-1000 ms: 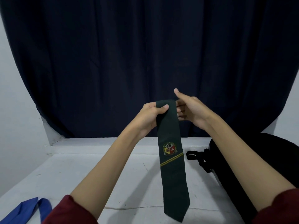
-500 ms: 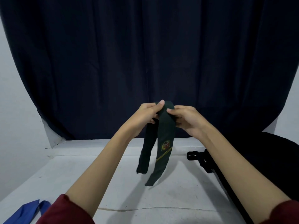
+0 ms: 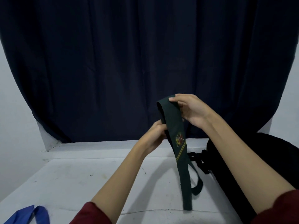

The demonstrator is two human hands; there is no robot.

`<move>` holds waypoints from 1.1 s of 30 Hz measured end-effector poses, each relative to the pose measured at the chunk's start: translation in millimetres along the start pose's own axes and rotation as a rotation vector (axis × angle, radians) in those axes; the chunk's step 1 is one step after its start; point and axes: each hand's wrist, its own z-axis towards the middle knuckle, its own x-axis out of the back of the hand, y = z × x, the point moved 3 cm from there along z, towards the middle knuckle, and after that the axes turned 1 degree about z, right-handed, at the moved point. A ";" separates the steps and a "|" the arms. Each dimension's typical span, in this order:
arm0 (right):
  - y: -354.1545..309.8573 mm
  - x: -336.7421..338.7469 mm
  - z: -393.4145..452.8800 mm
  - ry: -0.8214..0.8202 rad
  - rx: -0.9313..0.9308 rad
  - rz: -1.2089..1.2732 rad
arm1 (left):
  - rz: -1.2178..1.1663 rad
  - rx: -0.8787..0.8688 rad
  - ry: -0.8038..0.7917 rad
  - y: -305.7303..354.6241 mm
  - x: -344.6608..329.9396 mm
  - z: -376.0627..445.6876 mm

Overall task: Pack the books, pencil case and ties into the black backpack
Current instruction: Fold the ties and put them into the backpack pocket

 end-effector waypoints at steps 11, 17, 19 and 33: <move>-0.9 20.6 -5.8 -0.023 -0.037 0.028 | 0.028 -0.007 0.118 2.3 2.1 5.9; 1.9 13.9 -2.3 0.004 -0.002 0.000 | 0.077 -0.049 0.112 8.7 5.4 4.0; 2.3 12.9 -1.9 0.013 -0.002 -0.010 | 0.083 -0.048 0.145 9.3 6.5 3.1; -3.4 11.0 -4.7 0.107 0.039 -0.090 | -0.088 -0.078 0.047 1.7 -14.6 5.6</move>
